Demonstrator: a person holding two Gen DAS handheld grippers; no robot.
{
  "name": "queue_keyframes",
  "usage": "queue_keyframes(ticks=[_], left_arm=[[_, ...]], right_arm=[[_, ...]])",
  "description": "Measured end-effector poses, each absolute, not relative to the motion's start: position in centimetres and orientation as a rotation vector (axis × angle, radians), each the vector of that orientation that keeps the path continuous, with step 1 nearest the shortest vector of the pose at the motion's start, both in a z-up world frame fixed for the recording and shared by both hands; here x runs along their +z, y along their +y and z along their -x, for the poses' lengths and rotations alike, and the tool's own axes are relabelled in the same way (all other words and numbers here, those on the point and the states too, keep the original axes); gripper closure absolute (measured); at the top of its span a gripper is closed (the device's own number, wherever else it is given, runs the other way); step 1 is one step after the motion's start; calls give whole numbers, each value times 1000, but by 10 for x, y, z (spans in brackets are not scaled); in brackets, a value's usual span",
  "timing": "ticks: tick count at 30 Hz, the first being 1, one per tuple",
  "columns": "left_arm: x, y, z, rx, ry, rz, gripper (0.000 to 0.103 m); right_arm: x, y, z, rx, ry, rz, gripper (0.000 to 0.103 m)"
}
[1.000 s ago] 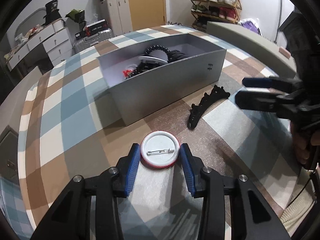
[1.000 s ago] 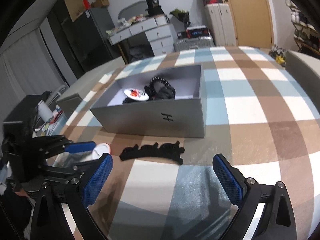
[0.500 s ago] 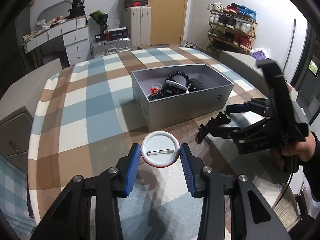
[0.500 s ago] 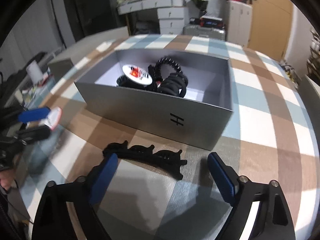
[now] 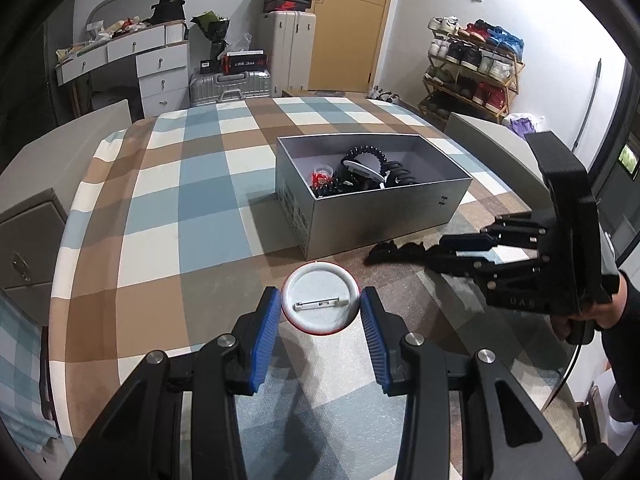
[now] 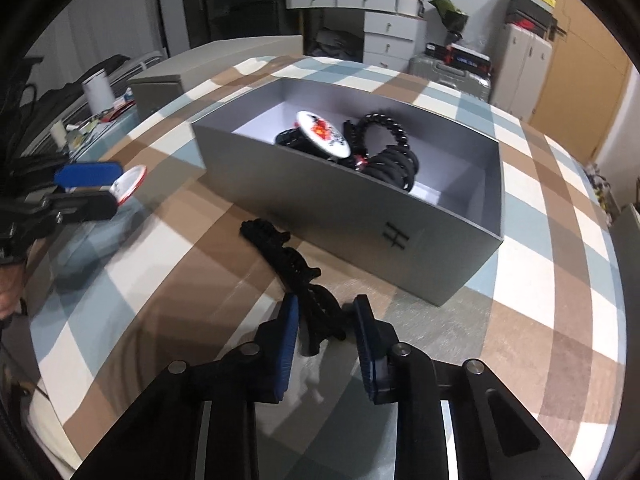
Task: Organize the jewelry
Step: 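Grasp the remaining black clip strip with the right tool while the left tool holds the badge, then carry the white badge and clip strip over the grey box with both tools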
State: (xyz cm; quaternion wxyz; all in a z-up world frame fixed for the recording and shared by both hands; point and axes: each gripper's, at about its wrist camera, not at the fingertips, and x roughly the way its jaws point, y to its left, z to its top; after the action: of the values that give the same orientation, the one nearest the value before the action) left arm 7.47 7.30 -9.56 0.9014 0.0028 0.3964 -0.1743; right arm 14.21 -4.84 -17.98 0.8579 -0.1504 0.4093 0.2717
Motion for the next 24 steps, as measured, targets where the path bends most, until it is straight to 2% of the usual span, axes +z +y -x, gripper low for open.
queue_keyframes(ticks=[12,24], left_arm=[[-83,73,-66,-355,788,13,68],[-69,72,-75,-352,777,58,68]], right_arm=[[-173,-62,-128,585,836,225,77],[-142,-90,-110,619,710,99,77]])
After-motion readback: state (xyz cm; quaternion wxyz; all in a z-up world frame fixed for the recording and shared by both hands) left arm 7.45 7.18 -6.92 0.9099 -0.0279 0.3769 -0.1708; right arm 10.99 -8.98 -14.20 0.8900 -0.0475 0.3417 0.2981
